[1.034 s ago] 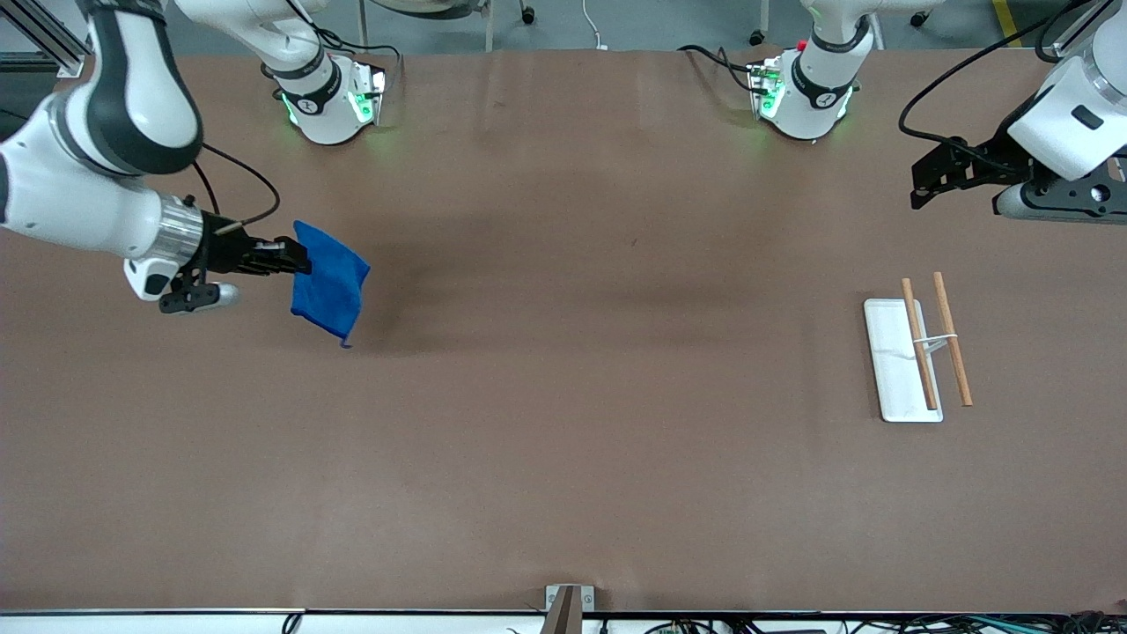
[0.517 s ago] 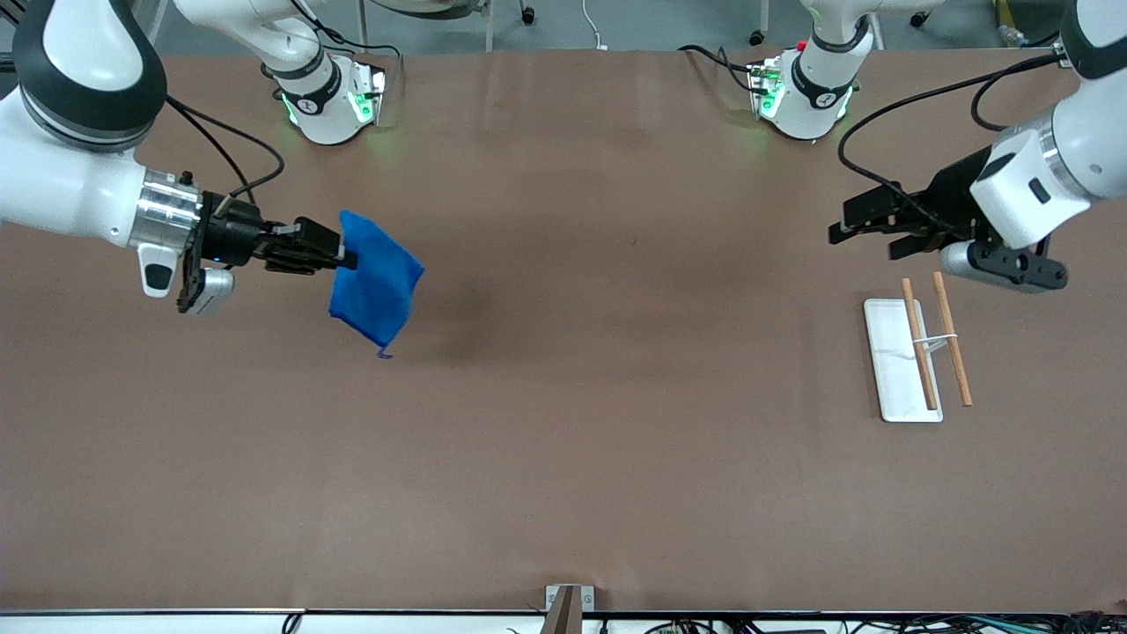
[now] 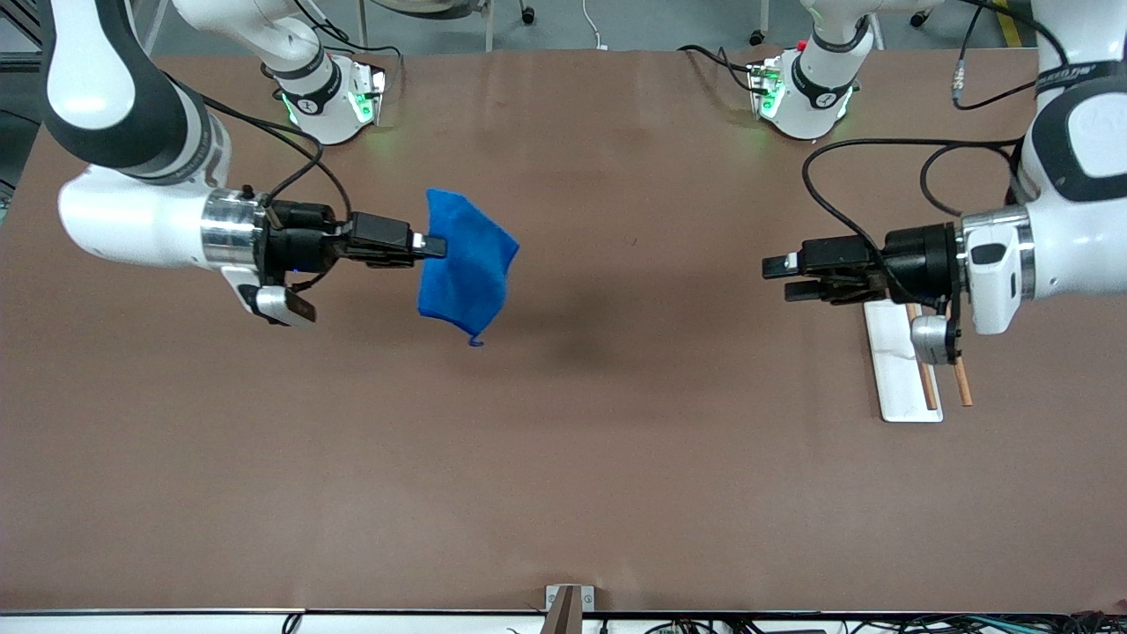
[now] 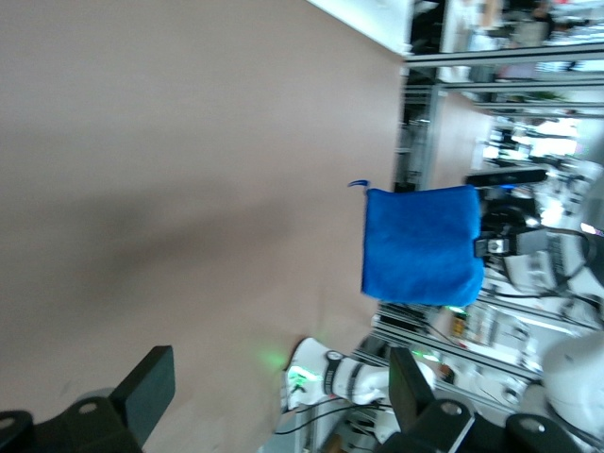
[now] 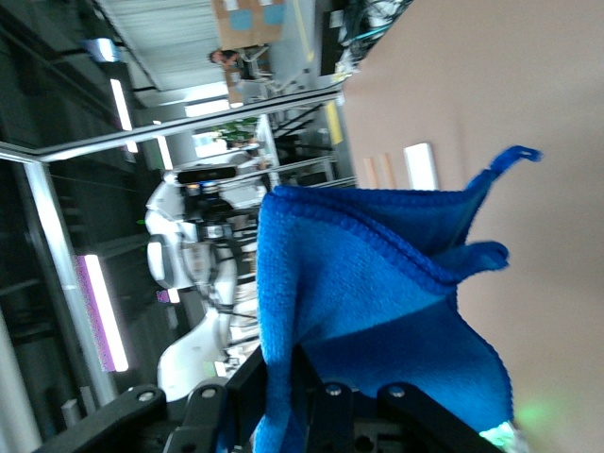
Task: Right arm passes towel to left arm to hang
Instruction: 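Grasp the hanging towel with the left gripper beside the right gripper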
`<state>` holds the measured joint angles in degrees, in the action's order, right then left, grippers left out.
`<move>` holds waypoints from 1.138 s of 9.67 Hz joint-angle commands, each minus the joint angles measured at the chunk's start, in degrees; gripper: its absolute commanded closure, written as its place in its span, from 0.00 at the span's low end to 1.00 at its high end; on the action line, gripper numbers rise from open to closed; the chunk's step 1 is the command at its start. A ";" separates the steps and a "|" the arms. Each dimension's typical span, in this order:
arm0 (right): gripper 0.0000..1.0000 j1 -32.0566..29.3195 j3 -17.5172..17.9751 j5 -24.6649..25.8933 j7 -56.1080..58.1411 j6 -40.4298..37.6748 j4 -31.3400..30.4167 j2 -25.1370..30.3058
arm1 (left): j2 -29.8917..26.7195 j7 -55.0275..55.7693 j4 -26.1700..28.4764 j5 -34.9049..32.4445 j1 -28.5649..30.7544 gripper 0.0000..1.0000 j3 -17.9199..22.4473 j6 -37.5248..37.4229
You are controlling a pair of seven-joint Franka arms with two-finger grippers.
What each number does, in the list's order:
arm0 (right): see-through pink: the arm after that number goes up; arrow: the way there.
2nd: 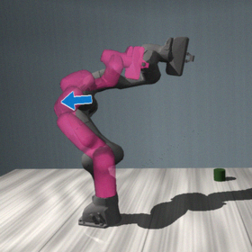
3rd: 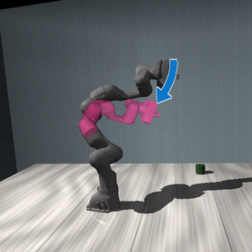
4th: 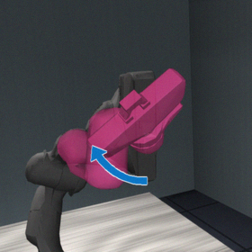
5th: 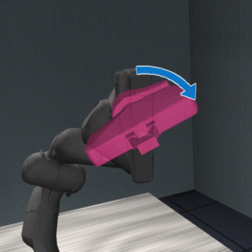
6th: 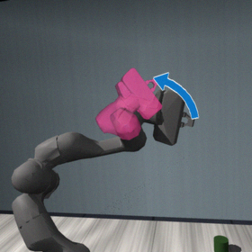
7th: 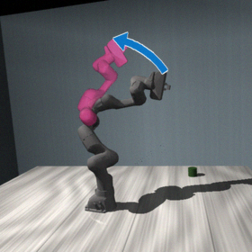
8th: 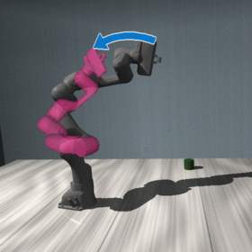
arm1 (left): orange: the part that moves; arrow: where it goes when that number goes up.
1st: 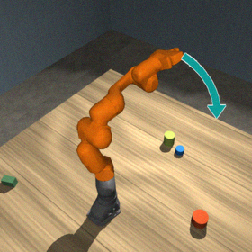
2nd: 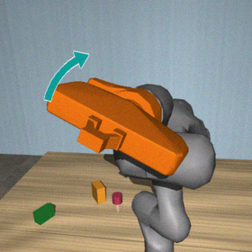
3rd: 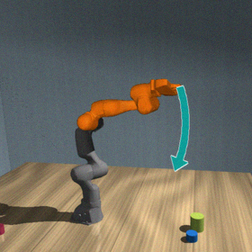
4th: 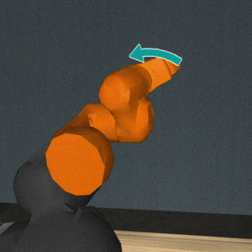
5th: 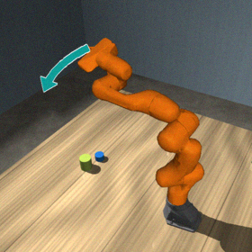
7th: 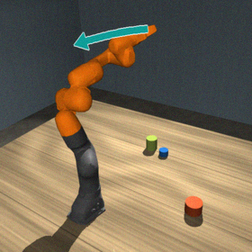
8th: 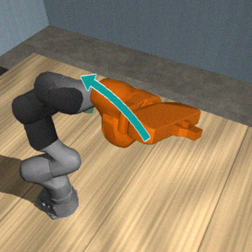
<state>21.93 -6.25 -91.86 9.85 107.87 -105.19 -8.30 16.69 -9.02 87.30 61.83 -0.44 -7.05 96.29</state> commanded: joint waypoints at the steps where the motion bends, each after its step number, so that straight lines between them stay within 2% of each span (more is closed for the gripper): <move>1: 1.00 3.37 -0.52 -10.05 -0.18 2.32 2.87 -2.50 | 7.27 -14.20 0.85 13.06 -0.79 0.02 -0.51 0.31; 3: 1.00 6.09 -0.52 -17.52 -0.10 2.60 5.51 -5.31 | 9.40 -16.29 2.26 24.08 -2.80 0.06 -1.21 0.39; 4: 1.00 7.93 -0.52 -21.30 -0.01 2.78 6.83 -6.63 | 9.50 -15.68 2.52 26.04 -3.77 0.09 -1.30 0.39; 6: 1.00 9.70 -0.52 -24.14 0.34 4.35 8.94 -8.04 | 9.76 -15.68 4.62 32.44 -5.88 0.11 -1.48 0.39; 7: 1.00 11.28 -0.52 -27.20 0.60 4.54 10.60 -9.35 | 9.76 -15.68 5.68 36.66 -6.76 0.11 -1.65 0.39; 8: 1.00 12.34 -0.52 -29.23 0.69 5.58 12.10 -10.41 | 9.76 -15.94 7.08 38.96 -7.38 0.11 -1.74 0.30; 11: 1.00 13.22 -0.52 -30.39 0.61 7.17 14.04 -10.42 | 10.64 -15.77 7.53 40.65 -7.38 0.13 -2.88 0.30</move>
<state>34.35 -6.28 -120.28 10.19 114.56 -92.52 -18.18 26.59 -23.65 93.29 101.15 -7.95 -9.06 96.22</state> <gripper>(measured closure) 0.868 0.123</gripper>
